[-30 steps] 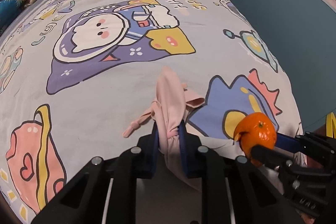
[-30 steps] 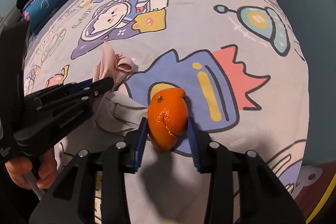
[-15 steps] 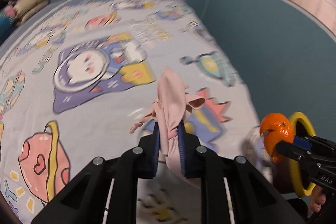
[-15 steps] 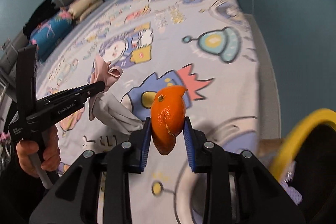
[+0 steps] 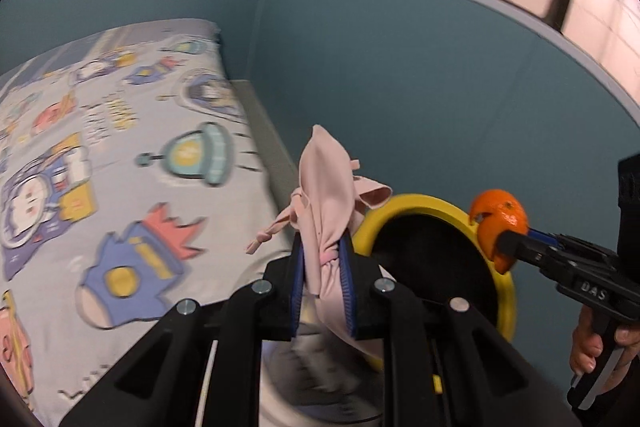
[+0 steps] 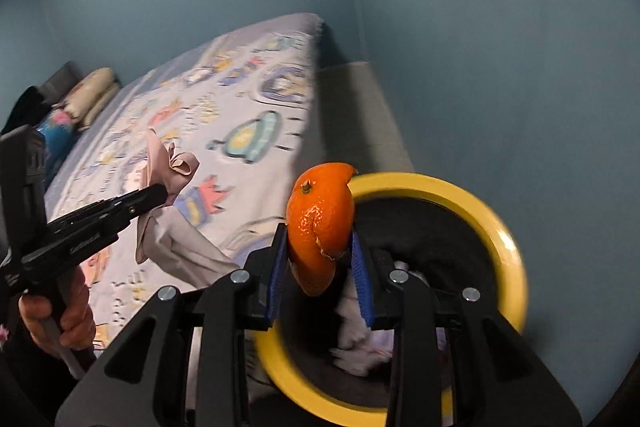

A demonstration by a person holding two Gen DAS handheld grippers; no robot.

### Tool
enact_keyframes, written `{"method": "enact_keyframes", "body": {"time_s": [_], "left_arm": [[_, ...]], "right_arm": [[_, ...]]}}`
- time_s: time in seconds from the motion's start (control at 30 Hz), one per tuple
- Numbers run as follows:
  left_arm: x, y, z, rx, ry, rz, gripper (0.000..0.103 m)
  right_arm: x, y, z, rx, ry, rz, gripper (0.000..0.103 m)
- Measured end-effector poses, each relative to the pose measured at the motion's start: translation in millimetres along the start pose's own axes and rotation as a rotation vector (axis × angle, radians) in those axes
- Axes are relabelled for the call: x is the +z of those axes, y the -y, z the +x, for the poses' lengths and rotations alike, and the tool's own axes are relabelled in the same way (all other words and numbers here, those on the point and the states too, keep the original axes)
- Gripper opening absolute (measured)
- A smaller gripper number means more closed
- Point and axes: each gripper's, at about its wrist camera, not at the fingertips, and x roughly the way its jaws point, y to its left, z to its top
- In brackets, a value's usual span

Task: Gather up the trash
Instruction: 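Carry the pink cloth and orange over the bin with both tools, then open both tools to drop the pink cloth and orange into the bin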

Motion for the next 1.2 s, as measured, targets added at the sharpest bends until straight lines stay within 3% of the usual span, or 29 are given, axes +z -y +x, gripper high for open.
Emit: {"method": "enact_keyframes", "body": {"time_s": [0.13,0.37,0.47,0.53,0.6,0.63,0.67,0.97,1.2], "left_arm": [[-5.3,35.8,34.8,-0.040,-0.061,0.013,0.016],[-20.6,61.2,68.8,-0.068,-0.123,0.028,0.016],[-22.6,63.9,75.8,-0.076,-0.138,0.013,0.019],[-24.7,61.0,74.7,-0.089,-0.137,-0.013,0.026],[-25.3,59.8,68.8,-0.082,-0.123,-0.016,0.036],[-25.7,58.9,64.1,-0.077,-0.113,-0.017,0.048],[-25.7,57.0,59.5,-0.074,-0.100,-0.023,0.054],[-29.5,13.0,2.8,-0.056,-0.026,-0.084,0.054],[-60.4,-61.7,-66.6,0.040,0.035,-0.160,0.054]], "right_arm": [[-3.0,29.4,2.6,-0.026,-0.014,0.039,0.029],[-6.4,58.3,9.5,-0.044,-0.029,0.104,0.031],[-5.9,60.7,7.9,-0.068,-0.019,0.102,0.036],[-5.1,61.8,5.1,-0.081,-0.015,0.105,0.042],[-3.7,61.8,1.3,-0.087,-0.004,0.113,0.046],[-2.5,60.1,0.2,-0.090,0.001,0.116,0.047],[-2.0,59.9,-2.3,-0.091,0.004,0.120,0.048],[-1.4,30.2,-16.5,-0.088,0.023,0.103,0.048],[-13.5,-47.6,-14.3,0.005,-0.015,-0.009,0.053]]}}
